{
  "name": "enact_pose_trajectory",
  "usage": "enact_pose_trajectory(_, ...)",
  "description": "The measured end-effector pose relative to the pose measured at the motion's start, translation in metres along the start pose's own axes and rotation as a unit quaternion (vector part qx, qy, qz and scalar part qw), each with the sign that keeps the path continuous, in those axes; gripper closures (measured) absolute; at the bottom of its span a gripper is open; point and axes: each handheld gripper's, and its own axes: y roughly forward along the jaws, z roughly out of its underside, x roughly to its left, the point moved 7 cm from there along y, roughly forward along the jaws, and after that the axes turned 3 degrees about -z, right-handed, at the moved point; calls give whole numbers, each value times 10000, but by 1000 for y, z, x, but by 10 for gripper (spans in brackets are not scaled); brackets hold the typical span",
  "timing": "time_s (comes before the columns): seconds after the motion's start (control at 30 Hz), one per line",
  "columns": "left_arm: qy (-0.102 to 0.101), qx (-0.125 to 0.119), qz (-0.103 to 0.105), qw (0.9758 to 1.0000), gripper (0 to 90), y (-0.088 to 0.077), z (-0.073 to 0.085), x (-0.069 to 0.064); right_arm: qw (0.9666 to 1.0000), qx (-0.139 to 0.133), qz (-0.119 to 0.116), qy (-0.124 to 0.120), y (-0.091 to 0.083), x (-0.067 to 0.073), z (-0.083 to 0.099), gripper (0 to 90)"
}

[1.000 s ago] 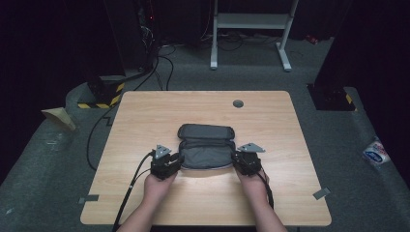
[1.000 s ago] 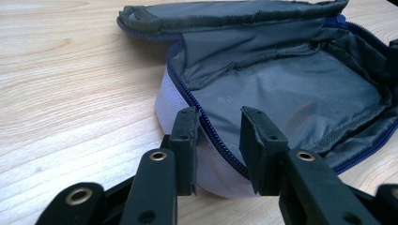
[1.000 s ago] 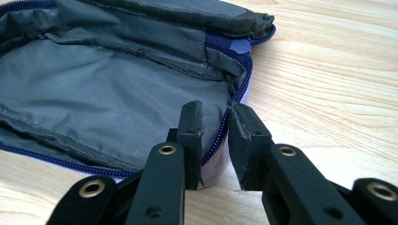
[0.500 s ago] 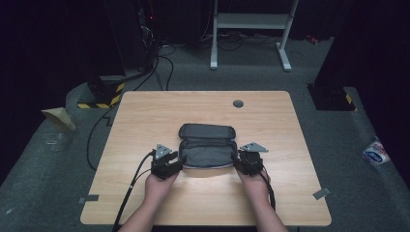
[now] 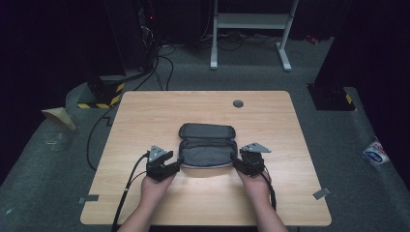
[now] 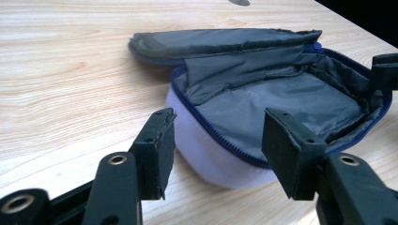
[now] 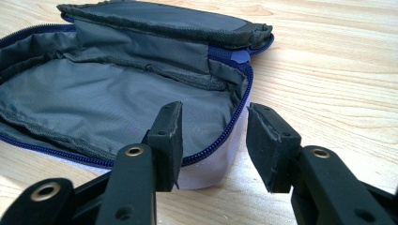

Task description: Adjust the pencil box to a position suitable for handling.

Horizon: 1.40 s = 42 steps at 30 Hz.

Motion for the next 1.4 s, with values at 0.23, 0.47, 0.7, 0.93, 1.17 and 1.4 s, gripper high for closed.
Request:
enact_pose_trajectory(0.23,117,7,-89,9999,426,-12,5,10,10000,-48,9,-8,-4,-2,0,548)
enact_pose_trajectory(0.47,211,164,-258,9993,413,-17,15,25,10000,-79,31,33,-9,-4,3,549)
enact_pose_trajectory(0.7,324,323,-424,9981,406,-23,27,39,9999,-112,28,41,-13,-6,3,549)
enact_pose_trajectory(0.93,388,647,-535,9957,402,-26,39,58,9999,-128,70,46,-21,-9,6,549)
enact_pose_trajectory(1.17,501,880,-744,9921,383,-31,48,78,9998,-140,115,6,-27,-14,14,549)
enact_pose_trajectory(1.4,500,981,-1004,9888,348,-46,59,102,9998,-131,163,29,-34,-21,28,549)
